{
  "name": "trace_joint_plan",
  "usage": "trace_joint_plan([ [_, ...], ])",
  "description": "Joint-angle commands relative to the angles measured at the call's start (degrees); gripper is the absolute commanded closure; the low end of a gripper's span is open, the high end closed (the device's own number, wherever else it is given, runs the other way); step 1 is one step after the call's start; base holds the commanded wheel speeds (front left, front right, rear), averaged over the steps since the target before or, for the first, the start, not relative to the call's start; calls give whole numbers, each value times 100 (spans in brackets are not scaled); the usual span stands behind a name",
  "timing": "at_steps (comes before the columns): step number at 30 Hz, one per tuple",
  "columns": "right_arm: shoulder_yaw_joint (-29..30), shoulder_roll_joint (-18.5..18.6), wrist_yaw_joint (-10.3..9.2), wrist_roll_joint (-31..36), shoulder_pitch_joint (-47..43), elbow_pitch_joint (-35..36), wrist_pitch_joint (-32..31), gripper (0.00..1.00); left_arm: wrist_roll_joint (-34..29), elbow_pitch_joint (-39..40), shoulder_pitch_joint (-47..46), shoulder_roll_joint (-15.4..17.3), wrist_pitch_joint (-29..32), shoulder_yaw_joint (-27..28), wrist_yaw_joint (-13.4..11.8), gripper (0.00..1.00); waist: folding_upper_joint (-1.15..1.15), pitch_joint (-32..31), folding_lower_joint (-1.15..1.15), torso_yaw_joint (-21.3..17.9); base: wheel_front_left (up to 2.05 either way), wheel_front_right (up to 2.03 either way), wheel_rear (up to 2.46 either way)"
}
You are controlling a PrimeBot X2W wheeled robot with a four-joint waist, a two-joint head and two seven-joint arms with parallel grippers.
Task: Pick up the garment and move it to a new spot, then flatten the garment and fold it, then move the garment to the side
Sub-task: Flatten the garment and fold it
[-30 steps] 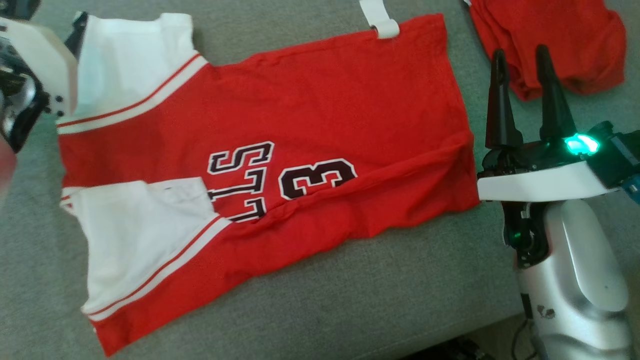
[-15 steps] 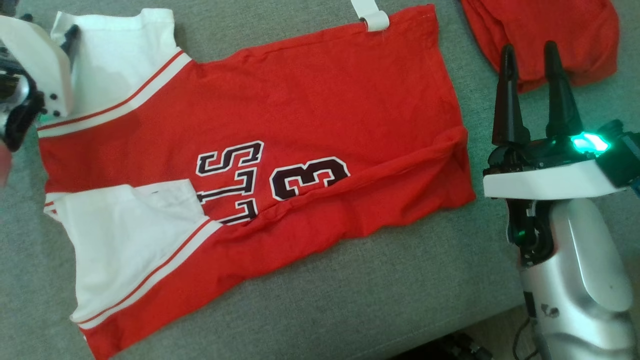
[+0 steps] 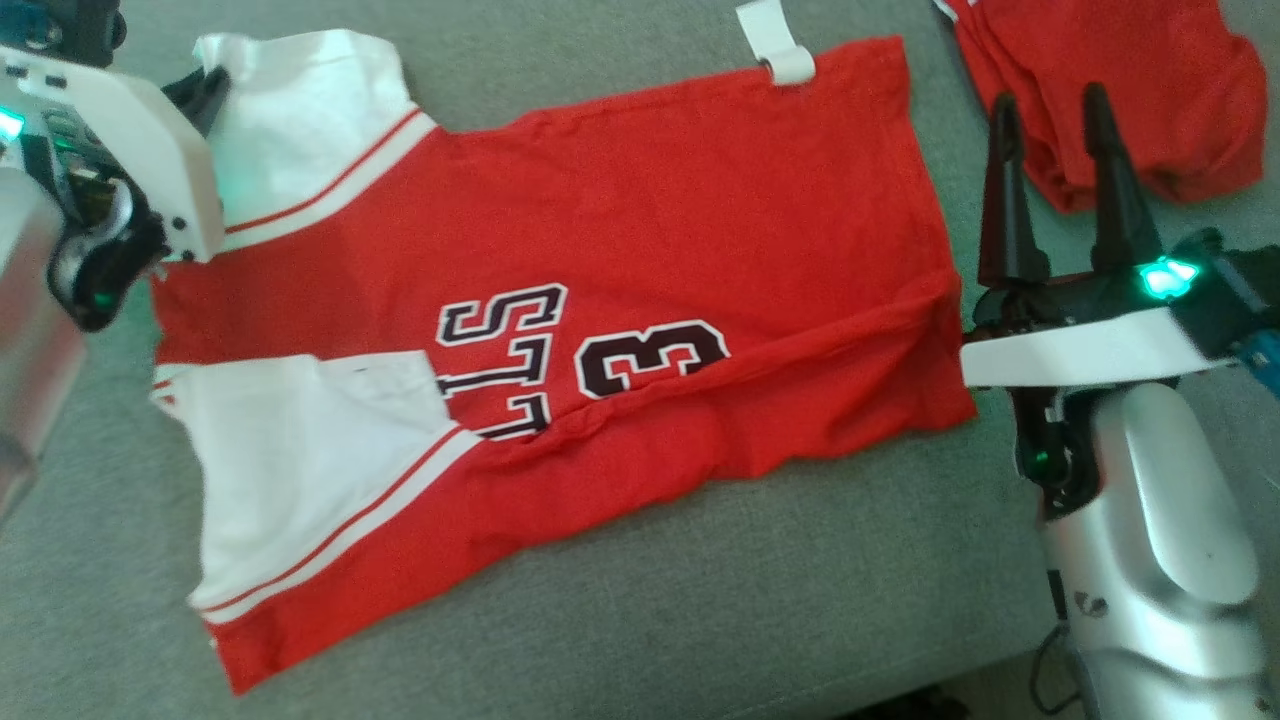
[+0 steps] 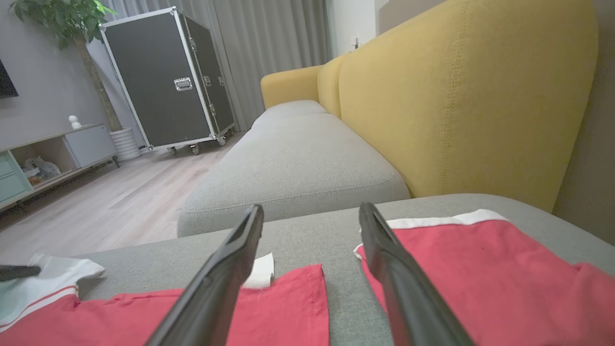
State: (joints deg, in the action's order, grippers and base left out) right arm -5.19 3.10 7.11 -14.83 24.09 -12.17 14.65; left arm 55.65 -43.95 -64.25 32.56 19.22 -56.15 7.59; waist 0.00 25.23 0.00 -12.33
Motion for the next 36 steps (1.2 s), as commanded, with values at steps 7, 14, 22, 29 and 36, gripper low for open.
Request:
trace_joint_plan([
  [7,-197,349,37,356,463,-582,-231,0,-25,242,-48,-89,-1450,185,-10,100,0,-639,0,682,0,0,0],
  [14,-328,961,37,88,1092,-1660,-1209,0,-207,698,131,-238,-2088,-70,-10,100,0,-835,0,1259,0,0,0],
  [22,-754,1562,37,-18,1712,-3018,-2072,0,-298,1265,297,-373,-2139,-345,-10,100,0,-769,0,1704,0,0,0],
  [29,-1342,1830,37,-75,2094,-3812,-2289,0,-513,1483,288,-418,-2081,-678,-10,100,0,-654,0,1874,0,0,0],
  [36,-1696,1884,37,-148,2544,-4367,-2321,0,-441,1502,133,-433,-2070,-702,-10,100,0,-477,0,1921,0,0,0],
])
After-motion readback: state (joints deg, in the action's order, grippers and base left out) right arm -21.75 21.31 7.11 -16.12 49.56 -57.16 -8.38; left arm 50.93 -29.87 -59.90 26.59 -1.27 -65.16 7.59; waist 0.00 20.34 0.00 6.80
